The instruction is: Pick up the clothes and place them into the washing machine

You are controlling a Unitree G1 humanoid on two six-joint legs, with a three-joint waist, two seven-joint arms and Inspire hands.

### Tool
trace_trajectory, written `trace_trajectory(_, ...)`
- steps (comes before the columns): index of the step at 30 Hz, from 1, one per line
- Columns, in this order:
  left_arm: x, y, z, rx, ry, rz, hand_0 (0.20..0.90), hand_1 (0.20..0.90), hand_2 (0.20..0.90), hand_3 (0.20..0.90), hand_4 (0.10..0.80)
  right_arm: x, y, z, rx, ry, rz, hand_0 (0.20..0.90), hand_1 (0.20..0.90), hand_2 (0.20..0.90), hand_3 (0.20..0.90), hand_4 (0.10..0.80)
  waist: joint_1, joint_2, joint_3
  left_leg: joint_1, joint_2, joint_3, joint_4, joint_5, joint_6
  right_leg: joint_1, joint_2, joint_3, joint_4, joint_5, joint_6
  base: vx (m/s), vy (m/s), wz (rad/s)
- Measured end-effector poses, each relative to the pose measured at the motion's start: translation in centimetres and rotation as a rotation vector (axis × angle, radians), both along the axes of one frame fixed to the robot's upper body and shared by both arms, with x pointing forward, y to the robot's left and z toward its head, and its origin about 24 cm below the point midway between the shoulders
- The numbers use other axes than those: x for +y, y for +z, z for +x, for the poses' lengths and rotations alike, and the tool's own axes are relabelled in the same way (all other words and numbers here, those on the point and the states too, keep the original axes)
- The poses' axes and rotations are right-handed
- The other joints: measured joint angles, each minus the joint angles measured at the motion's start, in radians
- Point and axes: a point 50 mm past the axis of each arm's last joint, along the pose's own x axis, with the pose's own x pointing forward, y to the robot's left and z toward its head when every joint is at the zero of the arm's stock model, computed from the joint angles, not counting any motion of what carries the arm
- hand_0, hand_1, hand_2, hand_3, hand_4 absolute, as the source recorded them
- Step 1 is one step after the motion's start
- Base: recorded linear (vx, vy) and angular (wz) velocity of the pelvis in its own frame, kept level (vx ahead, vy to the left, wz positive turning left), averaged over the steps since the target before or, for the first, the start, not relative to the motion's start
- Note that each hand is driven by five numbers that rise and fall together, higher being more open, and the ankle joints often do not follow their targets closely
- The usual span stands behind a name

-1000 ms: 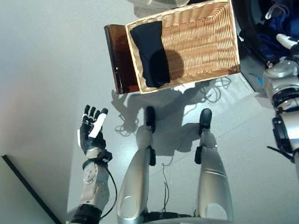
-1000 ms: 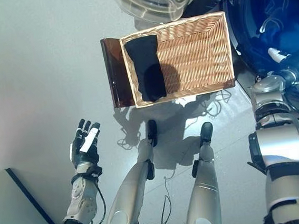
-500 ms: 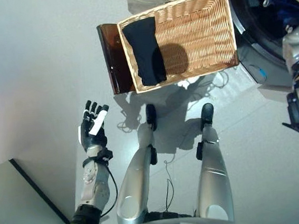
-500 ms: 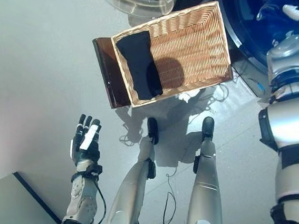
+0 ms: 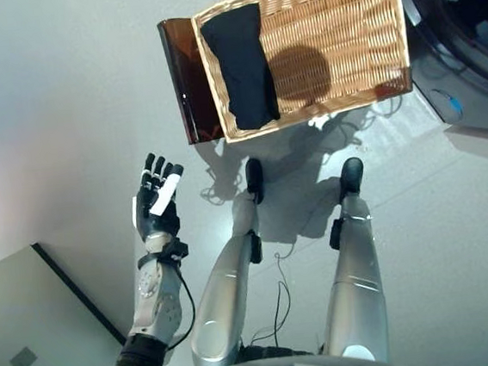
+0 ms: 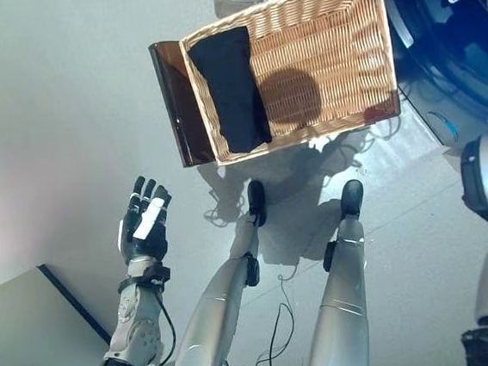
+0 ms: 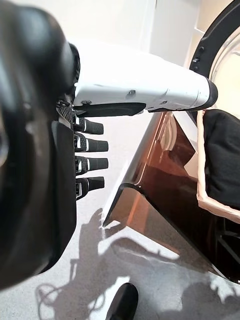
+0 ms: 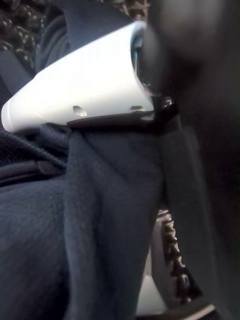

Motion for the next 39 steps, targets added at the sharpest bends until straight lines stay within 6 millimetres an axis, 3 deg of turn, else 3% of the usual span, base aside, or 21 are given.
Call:
trace_trajectory(5,-0.5,0.7,0.0,-0.031,-0.030,0.001,0.900,0.900,0.900,0.900,0.800,0.2,1.3,-0.6,-0.071,-0.029,0.005,0.200,0.200,0.200,0.200,0.300,0.000,0.001,0.000,-0.033,-0.009,-0.004,0.003,0.004,-0.012,-0.061,-0.005,0.012,0.063,-0.028,0.000,-0.001,-0.049,0.12)
trace_trajectory(10,-1.3,1.3,-0.2,-0.058,-0.066,-0.005,0.900,0.900,0.900,0.900,0.800,0.9,4.6,-1.8,-0.176,-0.025,0.013,0.200,0.200,0.200,0.200,0.300,0.003,0.002,-0.001,-0.108,-0.015,-0.005,-0.002,0.002,-0.011,-0.163,-0.006,0.033,0.115,-0.035,-0.008,0.015,-0.017,0.16)
trace_trajectory(12,-1.4,1.1,-0.4,-0.044,-0.063,-0.007,0.900,0.900,0.900,0.900,0.800,0.1,5.7,-3.0,-0.215,0.003,0.040,0.200,0.200,0.200,0.200,0.300,0.014,0.002,-0.002,-0.153,-0.015,-0.005,-0.002,0.001,-0.013,-0.220,-0.001,0.038,0.138,-0.039,-0.017,0.022,-0.014,0.19)
trace_trajectory(16,-1.3,0.6,-0.8,-0.012,-0.039,-0.011,0.900,0.900,0.900,0.900,0.800,-0.7,5.5,-3.6,-0.210,-0.025,0.056,0.222,0.222,0.222,0.222,0.316,0.027,0.002,-0.002,-0.174,-0.016,-0.002,0.001,0.011,-0.024,-0.254,0.006,0.043,0.159,-0.038,-0.027,0.015,-0.009,-0.04)
trace_trajectory(17,-1.3,0.6,-0.8,-0.009,-0.037,-0.011,0.900,0.900,0.900,0.900,0.800,-0.8,5.5,-3.6,-0.206,-0.030,0.056,0.370,0.370,0.370,0.370,0.422,0.027,0.003,-0.002,-0.176,-0.017,-0.002,0.004,0.023,-0.026,-0.257,0.007,0.045,0.166,-0.041,-0.027,0.020,-0.010,-0.09)
trace_trajectory(18,-1.3,0.6,-0.8,-0.011,-0.036,-0.013,0.900,0.900,0.900,0.900,0.800,-0.8,5.5,-3.6,-0.201,-0.035,0.045,0.818,0.818,0.818,0.818,0.741,0.024,0.003,-0.002,-0.176,-0.018,-0.004,0.004,0.038,-0.025,-0.258,0.007,0.047,0.170,-0.049,-0.026,0.000,0.000,0.00)
trace_trajectory(19,-1.4,0.8,-0.7,-0.019,-0.040,-0.013,0.900,0.900,0.900,0.900,0.800,-0.9,5.5,-3.8,-0.200,-0.043,0.042,0.900,0.900,0.900,0.900,0.800,0.022,0.003,-0.002,-0.176,-0.018,-0.004,0.004,0.041,-0.022,-0.258,0.007,0.045,0.171,-0.055,-0.026,0.009,0.011,0.04)
trace_trajectory(27,-1.8,2.3,0.2,-0.082,-0.056,-0.018,0.900,0.900,0.900,0.900,0.800,-1.0,5.9,-4.1,-0.120,-0.116,-0.063,0.900,0.900,0.900,0.900,0.800,0.025,0.003,-0.002,-0.169,-0.019,-0.005,0.006,0.041,-0.022,-0.254,0.002,0.039,0.183,-0.065,-0.027,0.003,0.019,0.02)
trace_trajectory(39,-1.6,1.8,-0.2,-0.053,-0.036,-0.005,0.900,0.900,0.900,0.900,0.800,-0.8,5.8,-3.9,-0.113,-0.135,-0.086,0.900,0.900,0.900,0.900,0.800,0.027,0.010,-0.007,-0.163,-0.021,-0.008,0.026,0.036,-0.027,-0.240,-0.001,0.036,0.199,-0.061,-0.031,-0.005,0.017,0.02)
